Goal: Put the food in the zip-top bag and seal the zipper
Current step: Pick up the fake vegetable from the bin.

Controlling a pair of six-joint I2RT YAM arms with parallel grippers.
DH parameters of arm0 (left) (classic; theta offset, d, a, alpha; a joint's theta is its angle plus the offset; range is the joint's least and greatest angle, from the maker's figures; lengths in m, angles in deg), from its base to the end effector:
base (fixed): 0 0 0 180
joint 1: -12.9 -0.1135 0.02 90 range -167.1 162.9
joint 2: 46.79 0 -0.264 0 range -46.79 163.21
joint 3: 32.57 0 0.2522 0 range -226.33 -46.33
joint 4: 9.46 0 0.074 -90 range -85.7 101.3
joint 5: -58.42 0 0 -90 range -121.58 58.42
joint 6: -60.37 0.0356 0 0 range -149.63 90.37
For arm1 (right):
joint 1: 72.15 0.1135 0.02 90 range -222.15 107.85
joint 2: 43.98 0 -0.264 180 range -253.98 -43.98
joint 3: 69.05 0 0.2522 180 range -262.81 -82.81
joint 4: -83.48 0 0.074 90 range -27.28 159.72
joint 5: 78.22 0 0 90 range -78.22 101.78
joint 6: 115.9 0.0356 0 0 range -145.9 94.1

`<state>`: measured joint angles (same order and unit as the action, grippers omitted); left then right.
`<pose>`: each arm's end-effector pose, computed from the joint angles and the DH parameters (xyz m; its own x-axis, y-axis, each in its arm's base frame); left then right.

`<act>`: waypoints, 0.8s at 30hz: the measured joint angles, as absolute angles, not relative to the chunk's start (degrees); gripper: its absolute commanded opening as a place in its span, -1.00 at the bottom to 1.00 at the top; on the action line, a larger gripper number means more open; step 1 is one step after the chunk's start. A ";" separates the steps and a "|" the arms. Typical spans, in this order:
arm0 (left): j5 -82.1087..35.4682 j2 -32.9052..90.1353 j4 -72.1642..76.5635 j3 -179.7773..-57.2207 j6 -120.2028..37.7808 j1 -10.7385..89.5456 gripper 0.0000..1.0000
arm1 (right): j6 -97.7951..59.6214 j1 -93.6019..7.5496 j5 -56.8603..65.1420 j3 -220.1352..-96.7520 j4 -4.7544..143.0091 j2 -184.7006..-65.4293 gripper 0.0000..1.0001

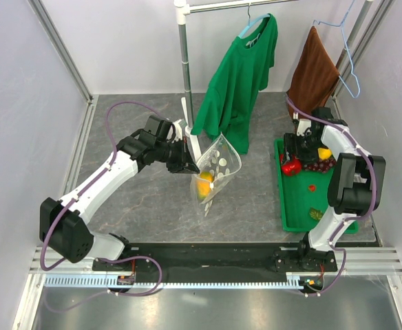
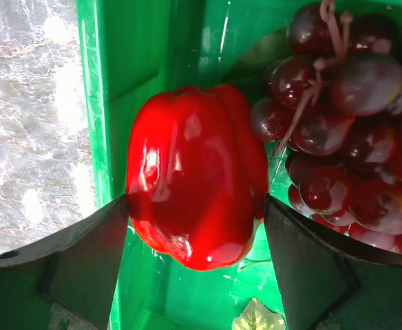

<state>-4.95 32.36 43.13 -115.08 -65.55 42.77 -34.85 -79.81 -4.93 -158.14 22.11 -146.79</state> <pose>0.2445 -0.1589 0.3074 -0.9419 -0.0638 -0.3297 0.1808 0.7310 -0.6580 0.3496 -0.0367 0.2067 -0.9545 -0.0220 -0.2974 -0.0953 0.9674 0.2344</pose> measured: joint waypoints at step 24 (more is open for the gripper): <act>-4.95 32.36 42.74 -114.62 -65.53 42.55 -0.96 | -38.52 -82.55 -5.41 -157.29 15.64 -136.32 0.54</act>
